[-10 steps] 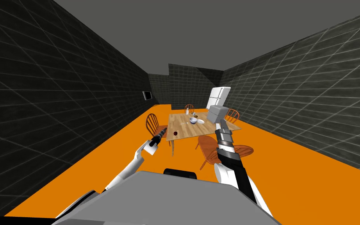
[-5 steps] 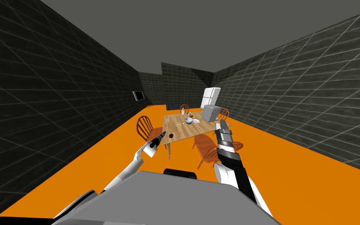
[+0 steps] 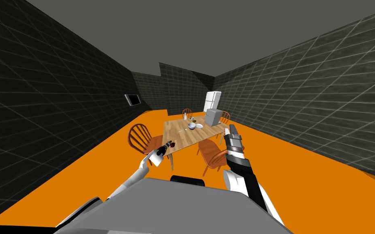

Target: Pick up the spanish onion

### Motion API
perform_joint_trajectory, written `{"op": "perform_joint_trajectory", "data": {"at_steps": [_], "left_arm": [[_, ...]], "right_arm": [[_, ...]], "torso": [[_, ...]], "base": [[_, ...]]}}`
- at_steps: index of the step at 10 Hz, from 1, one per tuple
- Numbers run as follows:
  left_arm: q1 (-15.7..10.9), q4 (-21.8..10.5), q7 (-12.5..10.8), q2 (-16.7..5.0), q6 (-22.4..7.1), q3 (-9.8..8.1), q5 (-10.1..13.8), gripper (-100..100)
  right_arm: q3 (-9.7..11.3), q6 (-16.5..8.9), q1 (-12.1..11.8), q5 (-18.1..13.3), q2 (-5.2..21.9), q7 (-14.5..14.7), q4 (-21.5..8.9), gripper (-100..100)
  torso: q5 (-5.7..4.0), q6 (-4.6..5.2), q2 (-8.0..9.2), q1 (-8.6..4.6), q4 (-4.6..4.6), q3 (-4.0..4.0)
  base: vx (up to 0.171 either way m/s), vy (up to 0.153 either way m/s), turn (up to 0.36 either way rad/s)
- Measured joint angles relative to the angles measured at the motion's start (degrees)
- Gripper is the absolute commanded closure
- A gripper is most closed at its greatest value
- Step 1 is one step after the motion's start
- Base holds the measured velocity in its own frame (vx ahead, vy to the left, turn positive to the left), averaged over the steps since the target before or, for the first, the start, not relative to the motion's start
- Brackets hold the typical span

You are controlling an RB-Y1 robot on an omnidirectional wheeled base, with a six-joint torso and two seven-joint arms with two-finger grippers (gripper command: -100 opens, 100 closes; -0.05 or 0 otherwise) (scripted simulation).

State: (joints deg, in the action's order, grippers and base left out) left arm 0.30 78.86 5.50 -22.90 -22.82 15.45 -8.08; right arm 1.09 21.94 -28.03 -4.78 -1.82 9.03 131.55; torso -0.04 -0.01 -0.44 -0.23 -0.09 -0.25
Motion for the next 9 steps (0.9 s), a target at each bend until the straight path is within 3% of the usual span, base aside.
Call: {"op": "perform_joint_trajectory", "data": {"at_steps": [2, 3, 4, 8, 9], "left_arm": [[0.6, -1.3, 0.4, 0.8, -2.3, 0.96, -0.3, -100], [0.7, -1.4, 0.4, 0.9, -2.4, 1.03, -0.3, 0], [0.6, -1.4, 0.4, 0.9, -2.4, 1.02, -0.3, -100], [-0.2, -5.8, 0.6, 2.0, 1.0, -0.09, -1.0, -100], [-0.2, -5.9, 0.6, 2.0, 1.2, -0.13, -1.0, 100]], "right_arm": [[0.0, 0.0, 0.0, 0.0, 0.0, 0.0, 0.0, 0], [0.0, 0.0, 0.0, 0.0, 0.0, 0.0, 0.0, 0], [0.0, 0.0, 0.0, 0.0, 0.0, 0.0, 0.0, 0], [0.0, 0.0, 0.0, 0.0, 0.0, 0.0, 0.0, 0], [0.0, 0.0, 0.0, 0.0, 0.0, 0.0, 0.0, 0]], "torso": [[-0.02, -0.02, 0.09, -0.08, 0.01, 0.05], [-0.02, -0.06, 0.24, 0.01, 0.05, 0.13], [0.0, -0.05, 0.35, 0.09, 0.07, 0.2], [0.01, -0.05, 0.24, 0.11, 0.05, 0.14], [0.02, -0.05, 0.32, 0.12, 0.07, 0.18]], "base": [[0.056, -0.043, -0.112], [0.007, -0.005, 0.007], [0.035, 0.0, -0.027], [0.043, -0.002, -0.012], [0.001, 0.001, 0.014]]}}
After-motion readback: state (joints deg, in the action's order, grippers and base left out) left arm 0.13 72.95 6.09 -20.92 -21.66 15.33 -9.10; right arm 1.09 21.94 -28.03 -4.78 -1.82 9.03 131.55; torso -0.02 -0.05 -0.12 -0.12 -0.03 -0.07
